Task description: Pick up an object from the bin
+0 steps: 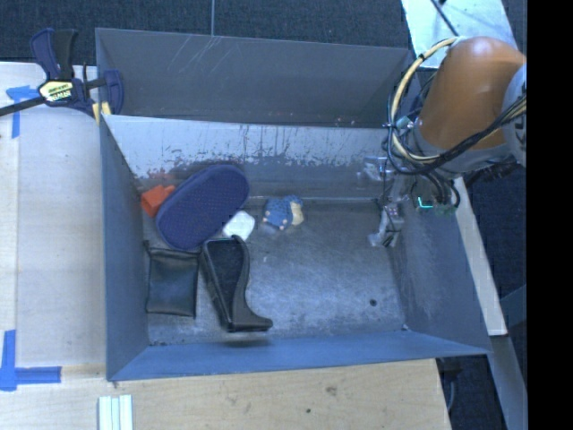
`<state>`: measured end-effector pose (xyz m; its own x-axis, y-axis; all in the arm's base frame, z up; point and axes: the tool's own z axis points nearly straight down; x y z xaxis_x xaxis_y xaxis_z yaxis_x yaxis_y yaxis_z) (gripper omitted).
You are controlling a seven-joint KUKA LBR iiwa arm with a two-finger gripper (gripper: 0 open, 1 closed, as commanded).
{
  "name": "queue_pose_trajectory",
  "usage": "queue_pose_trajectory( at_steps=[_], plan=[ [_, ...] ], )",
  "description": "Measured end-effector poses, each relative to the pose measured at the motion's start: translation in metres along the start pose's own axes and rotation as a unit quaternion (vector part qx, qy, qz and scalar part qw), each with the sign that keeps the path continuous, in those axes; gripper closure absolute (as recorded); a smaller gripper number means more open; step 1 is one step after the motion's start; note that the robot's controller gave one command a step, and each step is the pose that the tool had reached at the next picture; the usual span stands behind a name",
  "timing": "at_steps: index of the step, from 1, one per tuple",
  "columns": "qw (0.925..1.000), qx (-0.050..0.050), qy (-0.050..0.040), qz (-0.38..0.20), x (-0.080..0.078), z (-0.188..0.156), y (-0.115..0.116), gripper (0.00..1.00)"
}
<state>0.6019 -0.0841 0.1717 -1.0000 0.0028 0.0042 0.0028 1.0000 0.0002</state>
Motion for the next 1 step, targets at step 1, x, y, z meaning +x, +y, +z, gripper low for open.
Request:
queue_pose_trajectory(
  at_steps=[1],
  plan=[
    [0.9946, 0.000, -0.0058, -0.104, -0.0269, -0.0155, 0.0625, 0.00]
  ],
)
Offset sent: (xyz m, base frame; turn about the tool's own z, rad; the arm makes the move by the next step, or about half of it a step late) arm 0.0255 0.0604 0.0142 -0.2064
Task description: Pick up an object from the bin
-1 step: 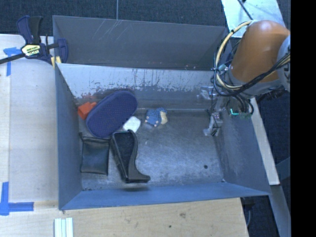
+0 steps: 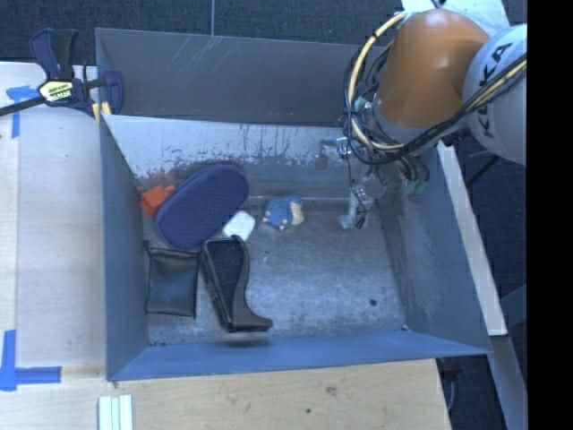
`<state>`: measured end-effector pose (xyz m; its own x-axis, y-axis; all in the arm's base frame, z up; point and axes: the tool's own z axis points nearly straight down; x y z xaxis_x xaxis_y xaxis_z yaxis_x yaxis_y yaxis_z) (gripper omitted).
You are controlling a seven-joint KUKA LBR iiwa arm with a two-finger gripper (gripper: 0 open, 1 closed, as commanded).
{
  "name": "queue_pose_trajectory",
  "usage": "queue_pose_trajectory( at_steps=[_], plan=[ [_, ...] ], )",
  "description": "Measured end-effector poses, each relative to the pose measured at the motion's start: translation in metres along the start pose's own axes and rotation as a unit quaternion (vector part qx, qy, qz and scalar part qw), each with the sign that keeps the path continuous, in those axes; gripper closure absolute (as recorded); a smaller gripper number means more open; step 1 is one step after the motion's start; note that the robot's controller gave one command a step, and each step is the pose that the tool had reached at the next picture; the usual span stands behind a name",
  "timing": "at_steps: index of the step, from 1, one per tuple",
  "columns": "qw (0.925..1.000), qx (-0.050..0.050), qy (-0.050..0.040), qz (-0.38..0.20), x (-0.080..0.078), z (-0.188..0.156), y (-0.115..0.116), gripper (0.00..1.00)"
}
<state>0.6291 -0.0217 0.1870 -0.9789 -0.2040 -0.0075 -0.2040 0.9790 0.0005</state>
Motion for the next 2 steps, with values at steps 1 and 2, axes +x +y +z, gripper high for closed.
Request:
queue_pose_trajectory(
  at_steps=[1, 2],
  plan=[
    [0.9999, -0.002, 0.0029, -0.015, -0.008, 0.021, 0.067, 0.00],
    [0.9990, 0.000, 0.0062, 0.045, -0.004, 0.121, 0.050, 0.00]
  ],
)
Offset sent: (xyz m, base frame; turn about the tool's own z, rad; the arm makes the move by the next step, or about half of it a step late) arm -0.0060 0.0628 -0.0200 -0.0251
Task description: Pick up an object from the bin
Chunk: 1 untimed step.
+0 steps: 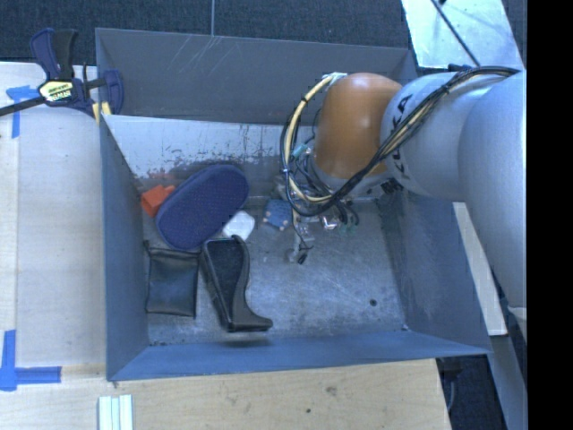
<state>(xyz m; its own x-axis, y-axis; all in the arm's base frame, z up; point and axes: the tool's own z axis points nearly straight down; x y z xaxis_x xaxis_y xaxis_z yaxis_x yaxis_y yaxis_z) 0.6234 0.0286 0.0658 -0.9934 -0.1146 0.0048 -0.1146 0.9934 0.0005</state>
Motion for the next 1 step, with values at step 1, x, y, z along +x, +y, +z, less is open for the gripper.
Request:
queue_pose_trajectory(
  at_steps=[1],
  plan=[
    [1.0000, 0.000, -0.0038, -0.001, -0.0022, -0.0047, 0.0001, 1.00]
  ],
)
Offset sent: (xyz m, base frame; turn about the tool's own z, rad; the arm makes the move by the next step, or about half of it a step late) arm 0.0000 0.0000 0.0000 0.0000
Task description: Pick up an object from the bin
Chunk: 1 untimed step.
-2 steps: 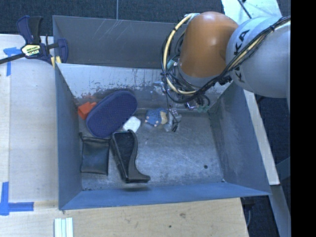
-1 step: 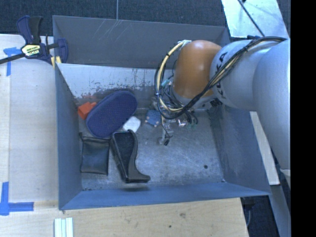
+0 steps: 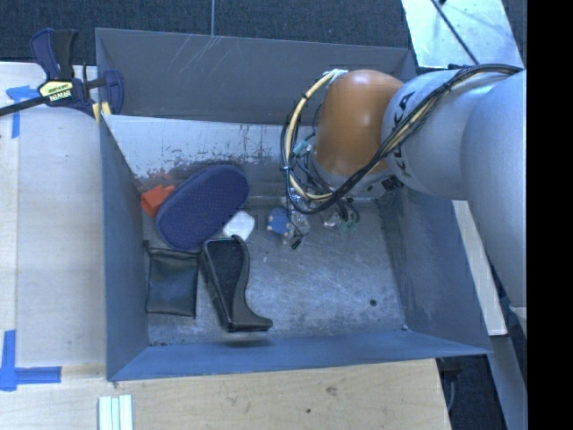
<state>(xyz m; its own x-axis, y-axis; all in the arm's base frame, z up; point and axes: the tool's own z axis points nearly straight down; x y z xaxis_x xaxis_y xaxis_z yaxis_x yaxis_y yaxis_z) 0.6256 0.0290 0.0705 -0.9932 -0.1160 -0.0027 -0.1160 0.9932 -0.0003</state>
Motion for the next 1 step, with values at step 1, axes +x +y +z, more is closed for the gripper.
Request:
queue_pose_trajectory(
  at_steps=[1],
  plan=[
    [0.9999, 0.000, -0.0015, 0.013, 0.0209, -0.1316, 0.0017, 1.00]
  ],
)
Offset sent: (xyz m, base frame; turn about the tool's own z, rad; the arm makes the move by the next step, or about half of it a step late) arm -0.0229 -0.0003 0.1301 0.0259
